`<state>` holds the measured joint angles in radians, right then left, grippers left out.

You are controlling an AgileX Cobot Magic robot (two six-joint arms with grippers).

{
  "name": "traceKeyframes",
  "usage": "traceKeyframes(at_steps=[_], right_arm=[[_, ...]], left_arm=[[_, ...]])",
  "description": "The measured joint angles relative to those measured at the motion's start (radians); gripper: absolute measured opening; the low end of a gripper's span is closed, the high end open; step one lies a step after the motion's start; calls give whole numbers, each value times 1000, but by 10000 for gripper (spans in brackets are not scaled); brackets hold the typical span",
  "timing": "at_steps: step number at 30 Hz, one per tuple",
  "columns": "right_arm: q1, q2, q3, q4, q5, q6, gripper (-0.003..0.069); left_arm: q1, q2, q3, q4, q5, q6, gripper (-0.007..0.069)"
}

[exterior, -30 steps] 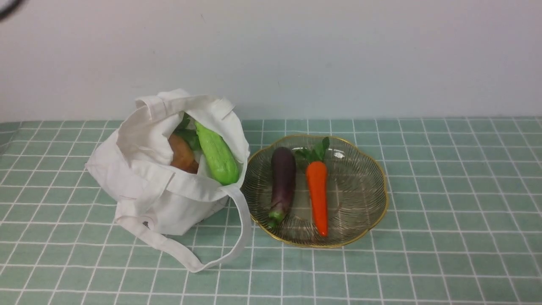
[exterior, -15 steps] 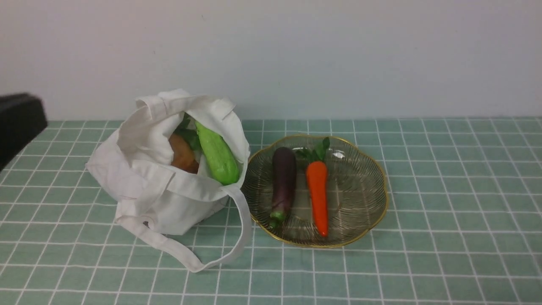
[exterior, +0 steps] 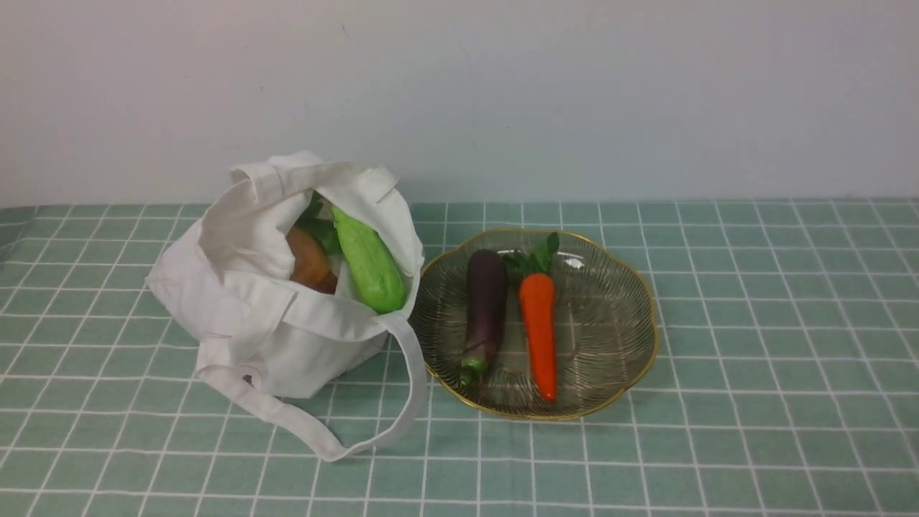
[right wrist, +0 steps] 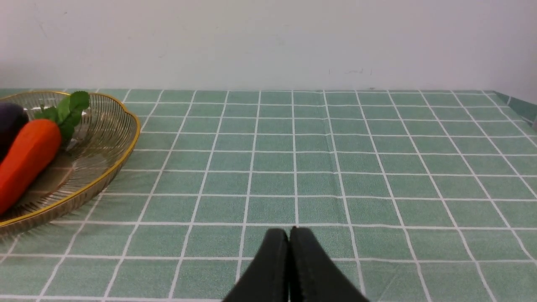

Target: Take vegetables from cloth bag on blue coffee tablecloth place on plate.

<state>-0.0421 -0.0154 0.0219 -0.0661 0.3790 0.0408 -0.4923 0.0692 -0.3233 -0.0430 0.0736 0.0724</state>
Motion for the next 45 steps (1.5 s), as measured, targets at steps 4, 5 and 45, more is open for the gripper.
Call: traceKeyframes(at_steps=[4, 5, 45], right_arm=[[0, 0, 0, 0, 0, 0, -10], [0, 0, 0, 0, 0, 0, -10], [0, 0, 0, 0, 0, 0, -10]], left_arm=[[0, 0, 4, 0, 36, 3, -8], [0, 0, 4, 0, 64, 4, -8], [446, -80, 352, 12, 300, 1, -8]])
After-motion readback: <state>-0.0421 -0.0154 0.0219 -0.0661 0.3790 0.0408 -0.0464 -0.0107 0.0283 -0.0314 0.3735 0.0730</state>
